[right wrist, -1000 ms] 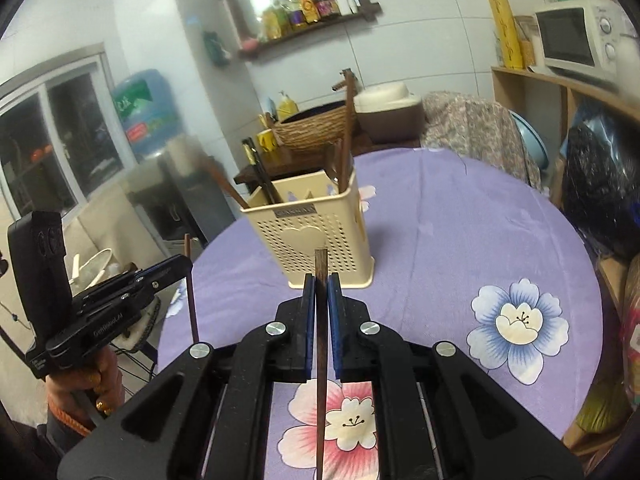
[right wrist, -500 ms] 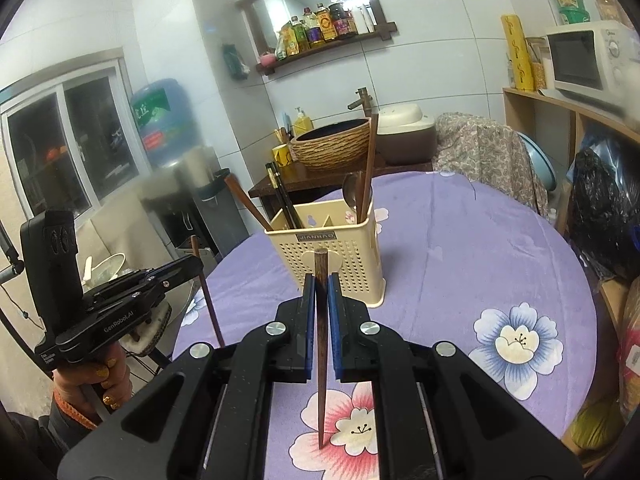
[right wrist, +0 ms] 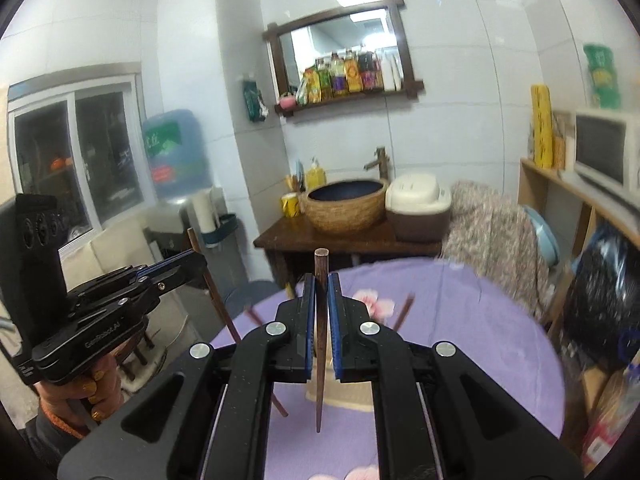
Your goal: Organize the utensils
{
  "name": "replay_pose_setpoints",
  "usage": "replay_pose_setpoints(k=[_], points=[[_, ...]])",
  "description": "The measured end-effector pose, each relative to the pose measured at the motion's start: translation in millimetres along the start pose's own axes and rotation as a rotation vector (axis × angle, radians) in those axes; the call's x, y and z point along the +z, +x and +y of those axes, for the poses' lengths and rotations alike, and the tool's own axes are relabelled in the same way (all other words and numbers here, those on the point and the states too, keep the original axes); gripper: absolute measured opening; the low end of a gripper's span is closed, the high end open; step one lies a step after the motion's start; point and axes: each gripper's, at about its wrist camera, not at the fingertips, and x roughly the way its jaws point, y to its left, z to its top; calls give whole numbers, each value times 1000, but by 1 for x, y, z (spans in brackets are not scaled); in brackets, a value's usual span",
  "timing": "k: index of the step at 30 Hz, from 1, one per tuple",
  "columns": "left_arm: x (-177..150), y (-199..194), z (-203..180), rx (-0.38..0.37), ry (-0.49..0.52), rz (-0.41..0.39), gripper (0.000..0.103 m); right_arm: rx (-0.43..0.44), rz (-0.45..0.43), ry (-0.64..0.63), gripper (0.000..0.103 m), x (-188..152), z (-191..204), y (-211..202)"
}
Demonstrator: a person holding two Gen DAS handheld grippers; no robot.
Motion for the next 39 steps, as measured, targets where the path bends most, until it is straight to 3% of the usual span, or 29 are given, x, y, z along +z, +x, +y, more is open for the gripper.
replay_pose_setpoints(k=[3, 8, 12, 15, 25, 34, 35, 36, 37, 38, 39], points=[[31, 10, 3, 16, -25, -28, 6, -24, -35, -16, 8, 30, 6, 6], [42, 34, 8, 84, -32, -49, 6, -74, -79, -44, 8, 46, 11, 21], [23, 67, 8, 167, -18, -25, 6, -103, -67, -48, 8, 29, 6, 46], [3, 85, 10, 187, -8, 15, 6, -121, -38, -59, 8, 8, 1, 66], [-64, 114, 19, 170, -9, 181, 6, -139, 71, -32, 8, -59, -16, 103], [-72, 105, 23, 159, -16, 187, 7, -146, 64, -19, 9, -69, -22, 101], [-72, 99, 23, 156, -17, 176, 8, -146, 58, -16, 13, -69, -22, 98], [-71, 93, 23, 154, -14, 163, 11, -151, 47, -17, 26, -70, -22, 93], [-71, 88, 22, 152, -12, 152, 21, -157, 33, -22, 37, -72, -21, 88], [-72, 81, 22, 150, -12, 138, 38, -164, 16, -27, 59, -73, -20, 81], [-73, 69, 20, 144, -14, 116, 47, -173, -10, -36, 72, -75, -19, 72]])
